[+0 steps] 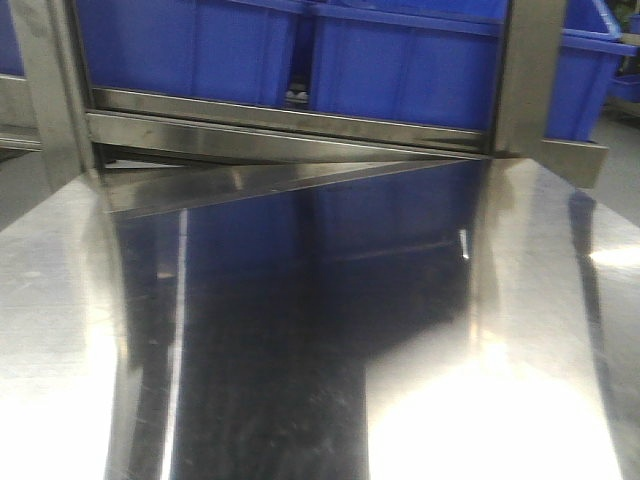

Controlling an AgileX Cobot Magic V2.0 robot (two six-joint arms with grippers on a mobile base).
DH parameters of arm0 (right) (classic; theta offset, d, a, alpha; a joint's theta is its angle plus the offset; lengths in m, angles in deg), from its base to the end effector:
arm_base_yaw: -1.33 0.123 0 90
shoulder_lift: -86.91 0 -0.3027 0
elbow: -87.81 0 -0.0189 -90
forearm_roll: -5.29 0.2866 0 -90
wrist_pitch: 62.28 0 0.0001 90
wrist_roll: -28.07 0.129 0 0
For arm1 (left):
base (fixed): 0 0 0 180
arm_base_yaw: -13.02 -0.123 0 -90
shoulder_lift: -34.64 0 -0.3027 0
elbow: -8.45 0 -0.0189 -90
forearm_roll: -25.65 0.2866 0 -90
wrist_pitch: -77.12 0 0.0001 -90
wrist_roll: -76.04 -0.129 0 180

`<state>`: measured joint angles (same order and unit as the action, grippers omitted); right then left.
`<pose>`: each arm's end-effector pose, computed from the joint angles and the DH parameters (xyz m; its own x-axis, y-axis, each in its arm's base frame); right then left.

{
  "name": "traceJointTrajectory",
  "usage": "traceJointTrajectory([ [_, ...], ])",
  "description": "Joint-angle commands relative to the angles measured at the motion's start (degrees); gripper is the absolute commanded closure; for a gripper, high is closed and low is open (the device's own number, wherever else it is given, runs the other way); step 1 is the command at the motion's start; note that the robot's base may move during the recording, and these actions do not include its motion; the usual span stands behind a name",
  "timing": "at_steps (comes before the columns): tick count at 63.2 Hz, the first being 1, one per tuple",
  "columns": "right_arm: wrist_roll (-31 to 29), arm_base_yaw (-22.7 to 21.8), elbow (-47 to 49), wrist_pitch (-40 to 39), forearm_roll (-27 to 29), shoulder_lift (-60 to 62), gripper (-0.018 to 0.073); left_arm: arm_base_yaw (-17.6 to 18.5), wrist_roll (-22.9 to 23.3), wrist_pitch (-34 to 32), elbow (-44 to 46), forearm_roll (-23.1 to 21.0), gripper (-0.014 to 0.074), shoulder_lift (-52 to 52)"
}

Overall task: Place yellow foam block on left shelf second layer
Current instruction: 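Drive the base away from the table down the aisle holding the block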

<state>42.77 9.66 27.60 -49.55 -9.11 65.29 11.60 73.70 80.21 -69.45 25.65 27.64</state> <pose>0.1277 0.0115 0.2845 -0.0730 0.0006 -0.9973 -0.0898 0.9959 0.0071 0.1122 0.0028 0.2086 0.0340 0.0417 -0.9986 -0.0262 0.9988 0.0408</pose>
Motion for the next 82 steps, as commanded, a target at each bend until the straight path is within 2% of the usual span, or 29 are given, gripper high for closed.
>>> traceJointTrajectory([
  [1,-0.5,-0.3,1.7,-4.8,-0.9,-0.5,0.0037,0.0,0.2,-4.7,-1.6,-0.3,0.0472,1.2],
  [82,-0.5,-0.3,1.7,-4.8,-0.9,-0.5,0.0037,0.0,0.2,-4.7,-1.6,-0.3,0.0472,1.2],
])
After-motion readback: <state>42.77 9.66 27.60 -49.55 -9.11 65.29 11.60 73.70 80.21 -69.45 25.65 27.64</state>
